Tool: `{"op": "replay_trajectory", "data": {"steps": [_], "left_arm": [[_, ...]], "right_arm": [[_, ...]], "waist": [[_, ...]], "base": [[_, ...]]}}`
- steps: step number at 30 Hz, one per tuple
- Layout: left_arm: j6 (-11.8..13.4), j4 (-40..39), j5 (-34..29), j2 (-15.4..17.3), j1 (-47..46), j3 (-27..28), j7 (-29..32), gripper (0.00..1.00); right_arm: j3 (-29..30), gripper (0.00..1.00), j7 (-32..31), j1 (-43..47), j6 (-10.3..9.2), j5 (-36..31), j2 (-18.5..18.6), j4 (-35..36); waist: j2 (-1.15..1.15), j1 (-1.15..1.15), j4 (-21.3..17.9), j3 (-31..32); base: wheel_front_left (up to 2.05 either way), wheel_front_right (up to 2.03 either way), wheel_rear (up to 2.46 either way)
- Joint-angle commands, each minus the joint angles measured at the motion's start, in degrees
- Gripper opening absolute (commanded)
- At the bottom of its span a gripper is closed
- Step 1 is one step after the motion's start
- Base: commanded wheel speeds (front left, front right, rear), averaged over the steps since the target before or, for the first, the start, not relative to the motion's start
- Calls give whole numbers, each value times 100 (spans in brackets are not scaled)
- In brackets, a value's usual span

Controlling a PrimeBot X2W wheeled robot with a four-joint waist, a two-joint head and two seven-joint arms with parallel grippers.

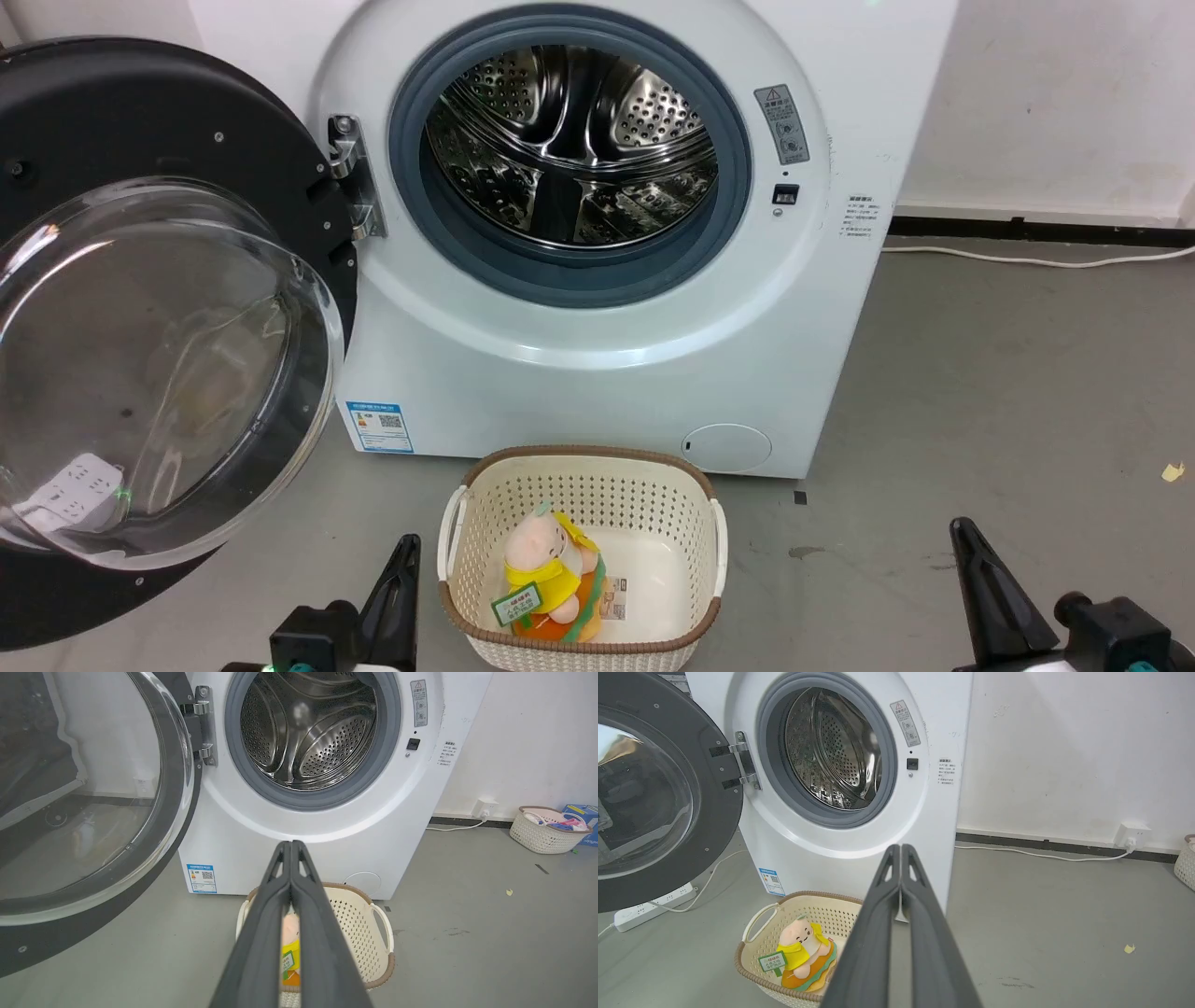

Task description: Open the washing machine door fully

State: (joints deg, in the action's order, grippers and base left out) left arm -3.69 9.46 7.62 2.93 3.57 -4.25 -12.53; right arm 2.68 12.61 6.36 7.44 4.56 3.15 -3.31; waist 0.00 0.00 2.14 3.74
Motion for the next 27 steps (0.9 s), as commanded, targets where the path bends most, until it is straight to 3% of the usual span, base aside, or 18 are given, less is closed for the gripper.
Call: {"op": "replay_trajectory", "data": {"steps": [1, 27], "left_arm": [[22, -38, -46, 2, -61, 31, 47, 0], [109, -267, -226, 0, -136, 130, 351, 0]], "right_arm": [[-17, 0, -46, -91, 1, -33, -6, 31], [-80, 0, -352, -228, 2, -140, -11, 106]], "waist": [[0, 0, -2, -3], [0, 0, -55, -97]], "base": [[0, 0, 0], [0, 0, 0]]}}
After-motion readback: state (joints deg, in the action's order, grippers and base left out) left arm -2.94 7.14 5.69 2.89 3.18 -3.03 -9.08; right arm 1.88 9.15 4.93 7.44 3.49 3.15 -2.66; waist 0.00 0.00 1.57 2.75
